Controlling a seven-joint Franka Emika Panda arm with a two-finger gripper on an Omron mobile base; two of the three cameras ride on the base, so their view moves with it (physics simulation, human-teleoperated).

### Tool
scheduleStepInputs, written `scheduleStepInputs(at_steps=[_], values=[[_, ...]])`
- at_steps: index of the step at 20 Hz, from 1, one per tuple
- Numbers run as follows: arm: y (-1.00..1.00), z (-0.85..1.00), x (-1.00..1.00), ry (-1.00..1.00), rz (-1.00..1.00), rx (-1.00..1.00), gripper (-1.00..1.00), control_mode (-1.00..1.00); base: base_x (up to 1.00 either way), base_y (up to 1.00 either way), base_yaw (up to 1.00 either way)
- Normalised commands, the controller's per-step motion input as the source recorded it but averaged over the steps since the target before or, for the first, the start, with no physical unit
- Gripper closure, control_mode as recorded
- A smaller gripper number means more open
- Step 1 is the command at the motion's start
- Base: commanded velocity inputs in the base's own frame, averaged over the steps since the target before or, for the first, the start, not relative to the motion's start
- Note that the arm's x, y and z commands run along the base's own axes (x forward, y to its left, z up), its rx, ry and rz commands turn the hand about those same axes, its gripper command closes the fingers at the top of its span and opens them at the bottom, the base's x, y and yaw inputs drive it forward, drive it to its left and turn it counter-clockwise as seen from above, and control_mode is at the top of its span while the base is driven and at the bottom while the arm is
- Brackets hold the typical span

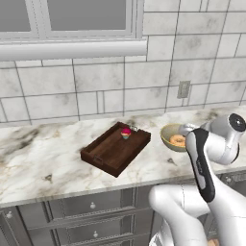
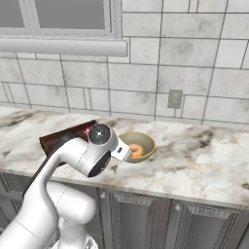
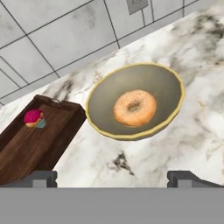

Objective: Place the bowl with donut and the cupcake onto the tray.

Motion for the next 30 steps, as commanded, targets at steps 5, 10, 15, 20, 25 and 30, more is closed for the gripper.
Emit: scheduleStepInputs(at_steps=[5, 10, 15, 20, 25, 30], values=[[-0.35, -0.01, -0.08, 0.0, -0.01, 0.0, -1.0, -1.0, 0.0, 0.0, 0.0], [-0.37, -0.15, 0.0, 0.02, 0.0, 0.0, -1.0, -1.0, 0.0, 0.0, 0.0], [-0.44, -0.3, 0.16, 0.06, 0.0, 0.08, -1.0, -1.0, 0.0, 0.0, 0.0], [-0.36, -0.08, 0.42, 0.05, -0.01, 0.12, -1.0, -1.0, 0.0, 0.0, 0.0], [-0.14, -0.23, 0.57, 0.1, 0.0, 0.07, -1.0, -1.0, 0.0, 0.0, 0.0], [-0.02, -0.38, 0.34, 0.11, 0.0, 0.01, -1.0, -1.0, 0.0, 0.0, 0.0]])
